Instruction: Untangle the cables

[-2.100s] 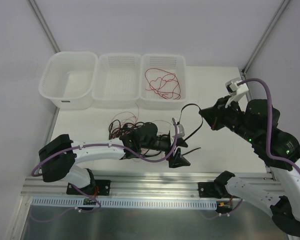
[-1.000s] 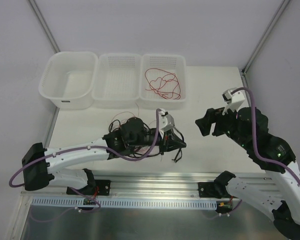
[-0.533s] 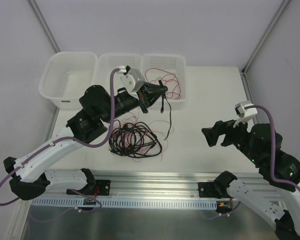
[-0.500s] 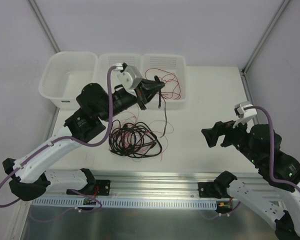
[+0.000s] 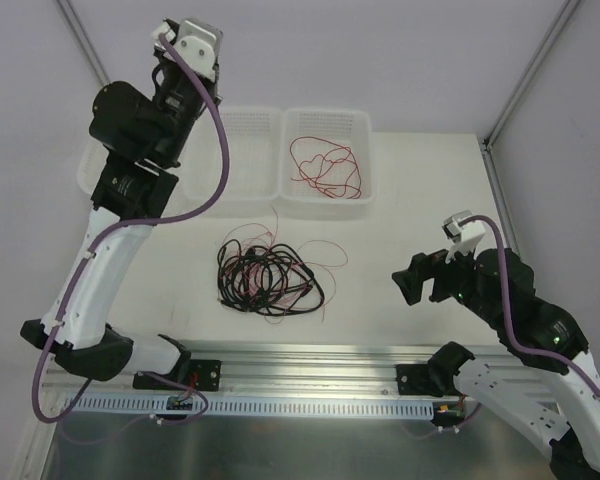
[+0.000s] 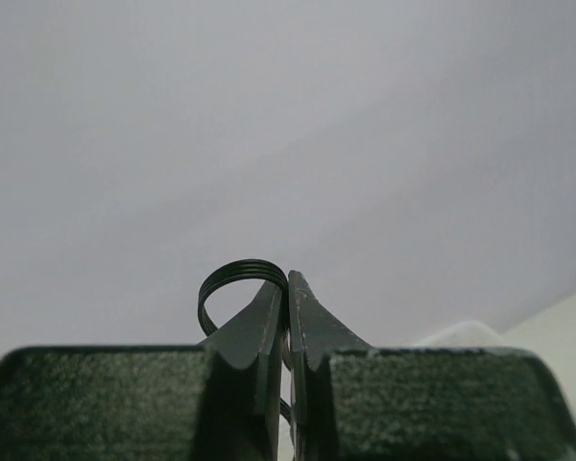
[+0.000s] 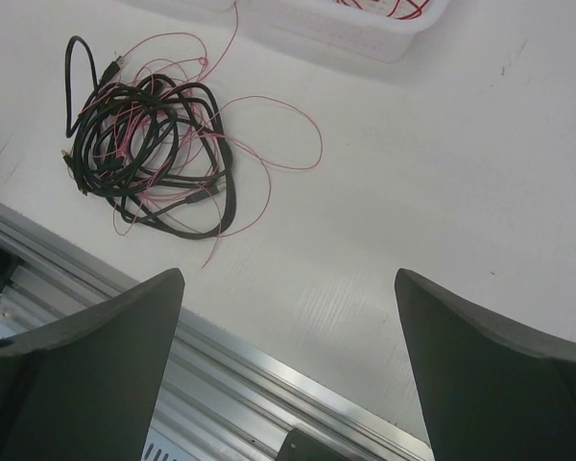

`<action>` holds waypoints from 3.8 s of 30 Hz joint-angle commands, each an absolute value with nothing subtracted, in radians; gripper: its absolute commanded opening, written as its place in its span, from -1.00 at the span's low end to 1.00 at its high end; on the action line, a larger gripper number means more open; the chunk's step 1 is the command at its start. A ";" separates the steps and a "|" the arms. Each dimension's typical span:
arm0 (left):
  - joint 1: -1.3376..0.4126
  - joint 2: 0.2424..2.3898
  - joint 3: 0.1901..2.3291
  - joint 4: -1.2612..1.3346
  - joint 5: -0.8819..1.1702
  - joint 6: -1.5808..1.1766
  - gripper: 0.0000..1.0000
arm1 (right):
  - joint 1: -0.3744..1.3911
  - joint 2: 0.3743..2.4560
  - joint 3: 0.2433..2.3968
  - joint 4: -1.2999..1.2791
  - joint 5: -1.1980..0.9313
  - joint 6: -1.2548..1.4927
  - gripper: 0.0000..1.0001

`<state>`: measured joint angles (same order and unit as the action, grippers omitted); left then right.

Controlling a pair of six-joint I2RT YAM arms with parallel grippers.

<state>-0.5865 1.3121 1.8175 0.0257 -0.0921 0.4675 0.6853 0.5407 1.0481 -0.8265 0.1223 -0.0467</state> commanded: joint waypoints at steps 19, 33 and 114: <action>-0.011 1.572 1.990 0.193 -0.057 0.410 -1.00 | 0.689 0.676 0.968 -0.739 -0.081 -0.109 0.93; 0.012 1.543 1.822 0.195 -0.167 0.311 -0.98 | 0.689 0.690 0.943 -0.724 -0.113 -0.109 0.93; 0.035 1.451 1.517 0.374 -0.210 0.299 0.99 | 0.690 0.649 0.994 -0.784 -0.175 -0.038 0.95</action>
